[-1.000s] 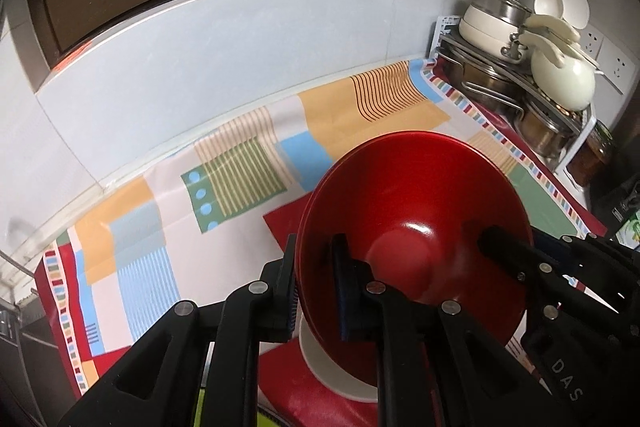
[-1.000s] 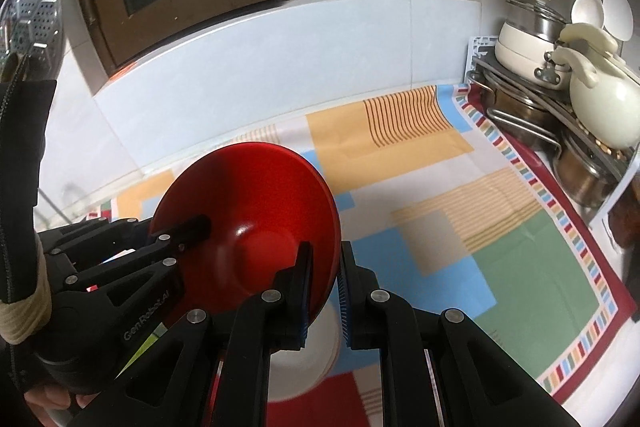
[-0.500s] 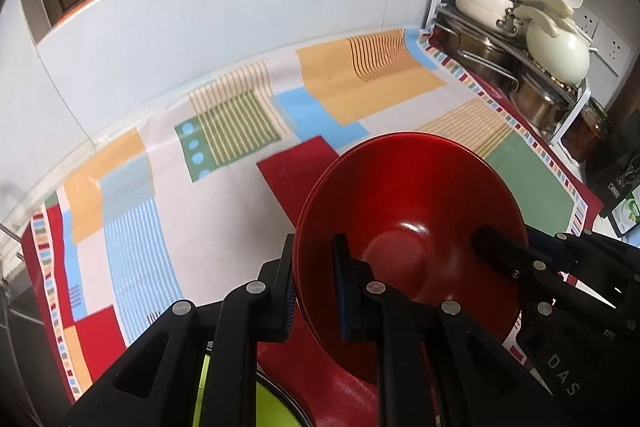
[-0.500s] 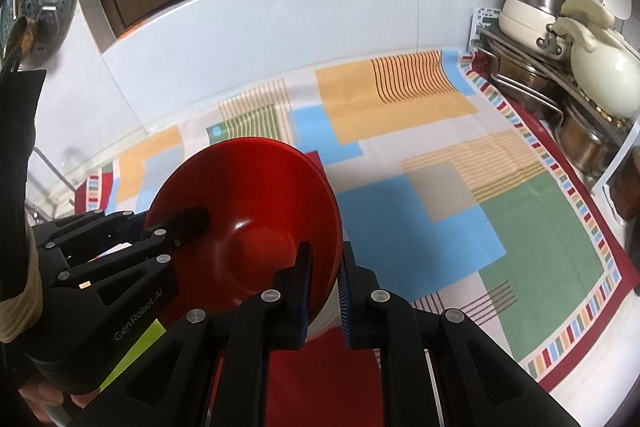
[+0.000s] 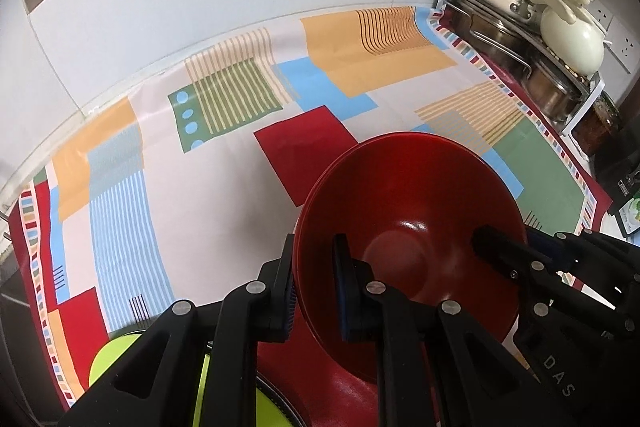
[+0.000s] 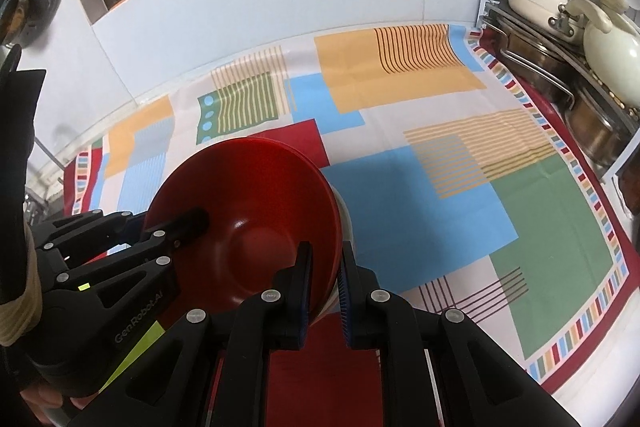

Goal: Organize plates and bowls
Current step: 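Lift the red bowl with both grippers and carry it over the white bowl, then lower the red bowl into the white bowl and open both grippers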

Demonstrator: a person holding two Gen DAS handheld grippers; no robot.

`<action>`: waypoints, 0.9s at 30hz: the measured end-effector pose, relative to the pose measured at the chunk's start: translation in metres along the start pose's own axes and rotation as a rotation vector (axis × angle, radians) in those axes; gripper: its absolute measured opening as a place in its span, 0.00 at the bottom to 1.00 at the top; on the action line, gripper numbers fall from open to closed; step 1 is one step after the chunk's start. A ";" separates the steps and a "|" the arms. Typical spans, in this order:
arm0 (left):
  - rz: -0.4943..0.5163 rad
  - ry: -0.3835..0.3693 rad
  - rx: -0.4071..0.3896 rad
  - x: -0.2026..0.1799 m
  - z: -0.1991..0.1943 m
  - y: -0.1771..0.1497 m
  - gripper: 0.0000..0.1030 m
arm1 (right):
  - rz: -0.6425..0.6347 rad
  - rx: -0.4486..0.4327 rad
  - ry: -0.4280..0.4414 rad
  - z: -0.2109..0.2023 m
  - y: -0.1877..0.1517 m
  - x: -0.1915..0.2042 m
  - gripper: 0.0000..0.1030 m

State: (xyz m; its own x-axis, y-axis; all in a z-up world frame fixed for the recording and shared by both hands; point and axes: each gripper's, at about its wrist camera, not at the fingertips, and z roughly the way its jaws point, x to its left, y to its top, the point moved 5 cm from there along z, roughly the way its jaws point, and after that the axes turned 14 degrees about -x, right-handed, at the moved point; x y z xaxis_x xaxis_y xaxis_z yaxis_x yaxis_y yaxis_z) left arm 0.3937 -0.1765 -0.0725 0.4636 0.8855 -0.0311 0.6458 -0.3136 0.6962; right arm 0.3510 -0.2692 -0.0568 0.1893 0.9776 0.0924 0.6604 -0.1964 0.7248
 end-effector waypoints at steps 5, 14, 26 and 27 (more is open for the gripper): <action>-0.005 0.006 0.005 0.001 0.005 -0.003 0.16 | -0.005 0.019 0.005 0.008 -0.005 0.000 0.13; 0.017 0.013 0.003 0.000 0.009 -0.007 0.17 | -0.024 0.029 0.001 0.016 -0.009 -0.001 0.14; 0.069 0.050 -0.099 0.001 -0.014 0.008 0.48 | -0.026 -0.024 0.003 0.003 -0.002 -0.001 0.35; 0.062 0.048 -0.102 0.001 -0.016 0.008 0.51 | -0.026 -0.038 -0.005 -0.001 0.000 -0.002 0.35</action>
State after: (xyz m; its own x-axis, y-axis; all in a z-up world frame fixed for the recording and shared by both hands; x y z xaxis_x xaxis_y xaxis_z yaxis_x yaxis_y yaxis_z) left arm 0.3897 -0.1726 -0.0549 0.4694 0.8817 0.0475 0.5505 -0.3343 0.7650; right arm 0.3499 -0.2708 -0.0562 0.1764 0.9819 0.0694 0.6374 -0.1677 0.7521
